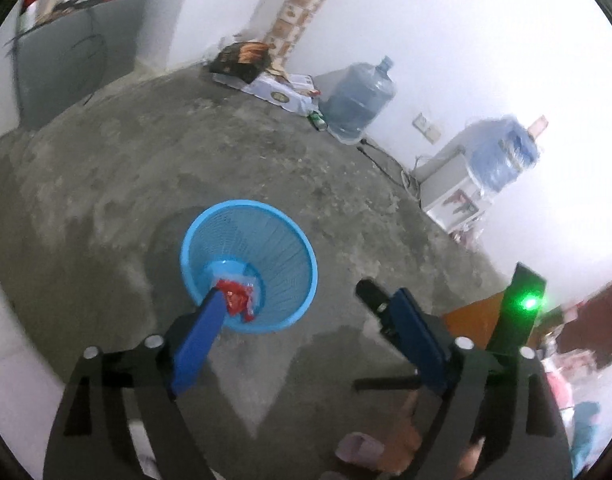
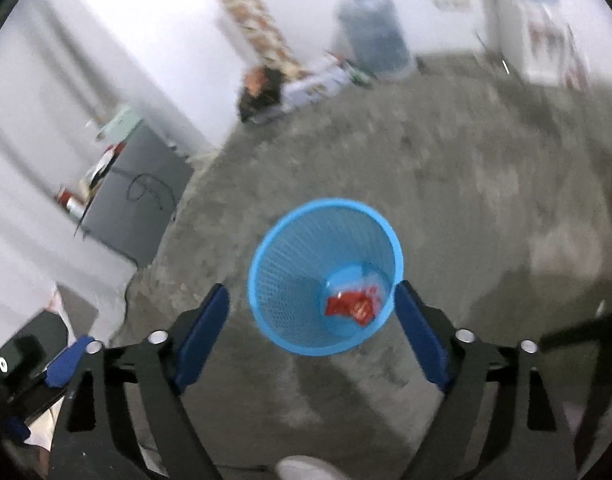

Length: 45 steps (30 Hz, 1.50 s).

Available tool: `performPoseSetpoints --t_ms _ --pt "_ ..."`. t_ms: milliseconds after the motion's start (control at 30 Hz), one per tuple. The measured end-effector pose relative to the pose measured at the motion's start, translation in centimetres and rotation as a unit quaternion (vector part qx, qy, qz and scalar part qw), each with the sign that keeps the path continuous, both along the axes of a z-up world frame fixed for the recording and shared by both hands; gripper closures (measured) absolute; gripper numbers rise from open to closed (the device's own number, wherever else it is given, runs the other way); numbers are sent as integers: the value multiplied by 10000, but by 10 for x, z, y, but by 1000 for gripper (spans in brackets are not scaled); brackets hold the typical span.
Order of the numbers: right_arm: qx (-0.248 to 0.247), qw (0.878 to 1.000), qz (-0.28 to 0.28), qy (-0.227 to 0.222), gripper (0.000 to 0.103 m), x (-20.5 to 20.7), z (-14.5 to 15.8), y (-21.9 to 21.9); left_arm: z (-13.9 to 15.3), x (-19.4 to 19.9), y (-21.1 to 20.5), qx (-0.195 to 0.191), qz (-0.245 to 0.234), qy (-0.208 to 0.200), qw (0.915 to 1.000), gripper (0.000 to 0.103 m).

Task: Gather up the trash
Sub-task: 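Grasp the white paper cup with the right gripper while the left grasps tissue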

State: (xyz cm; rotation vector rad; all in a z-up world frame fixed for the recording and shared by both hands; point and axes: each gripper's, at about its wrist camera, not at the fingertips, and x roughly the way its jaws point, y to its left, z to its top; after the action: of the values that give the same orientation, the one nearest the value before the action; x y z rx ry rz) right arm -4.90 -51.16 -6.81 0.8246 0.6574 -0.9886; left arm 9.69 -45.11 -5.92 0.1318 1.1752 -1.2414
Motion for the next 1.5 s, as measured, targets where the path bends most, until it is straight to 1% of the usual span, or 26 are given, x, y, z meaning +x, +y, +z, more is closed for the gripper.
performPoseSetpoints --t_ms 100,200,233,367,433,500,600,633,700,733,800,833,933,1000,1067,1133,1233,1333,1400,1433,1500 --pt "-388 9986 318 167 9 12 25 18 17 6 44 -71 258 55 9996 13" --pt "-641 9961 565 206 8 22 43 35 33 9 89 -139 554 -32 9984 11" --pt "-710 9952 633 245 8 26 50 42 38 10 109 -129 706 -6 9974 11" --pt "-936 9917 684 555 8 46 67 64 48 16 165 -137 1227 209 9921 10" --pt "-1082 9885 883 571 8 55 73 77 55 18 191 -203 1479 202 9886 10" --pt "-1296 9832 1123 623 8 62 80 90 66 18 222 -314 1742 35 9842 10" --pt "-1766 9707 1483 677 8 72 92 114 83 13 264 -417 2007 -286 9783 10" --pt "-1863 9668 1623 650 8 75 94 120 88 10 276 -449 2105 -357 9759 10" --pt "-1903 9612 1914 573 8 83 97 129 99 6 307 -521 2328 -531 9697 10" --pt "-1878 9578 2123 473 8 87 97 134 103 4 320 -540 2448 -634 9660 10" --pt "-1811 9520 2453 251 8 94 98 142 113 -1 353 -610 2745 -869 9557 10" --pt "-1769 9480 2643 96 8 98 100 147 115 -2 362 -641 2829 -912 9526 10" --pt "-1711 9374 3029 -159 8 113 103 166 121 -7 408 -796 3250 -1150 9353 10" --pt "-1699 9320 3190 -285 8 121 104 176 123 -3 430 -834 3360 -1291 9292 10" --pt "-1514 9294 3339 -429 8 133 105 182 127 -3 444 -852 3471 -1457 9225 9" --pt "-1082 9288 3481 -665 8 144 104 182 130 -2 456 -830 3536 -1659 9168 9" --pt "-349 9253 3634 -1023 8 164 102 180 136 3 463 -773 3529 -1890 9131 9" --pt "61 9207 3703 -1228 9 180 101 183 142 12 457 -596 3425 -2261 9100 9" --pt "20 9194 3755 -1170 15 190 102 186 141 19 445 -267 3260 -2712 9052 9" --pt "16 9181 3797 -1138 17 197 102 188 138 23 434 5 3169 -3033 8986 9" --pt "181 9164 3850 -1081 25 209 97 189 131 30 422 379 3009 -3442 8886 9"
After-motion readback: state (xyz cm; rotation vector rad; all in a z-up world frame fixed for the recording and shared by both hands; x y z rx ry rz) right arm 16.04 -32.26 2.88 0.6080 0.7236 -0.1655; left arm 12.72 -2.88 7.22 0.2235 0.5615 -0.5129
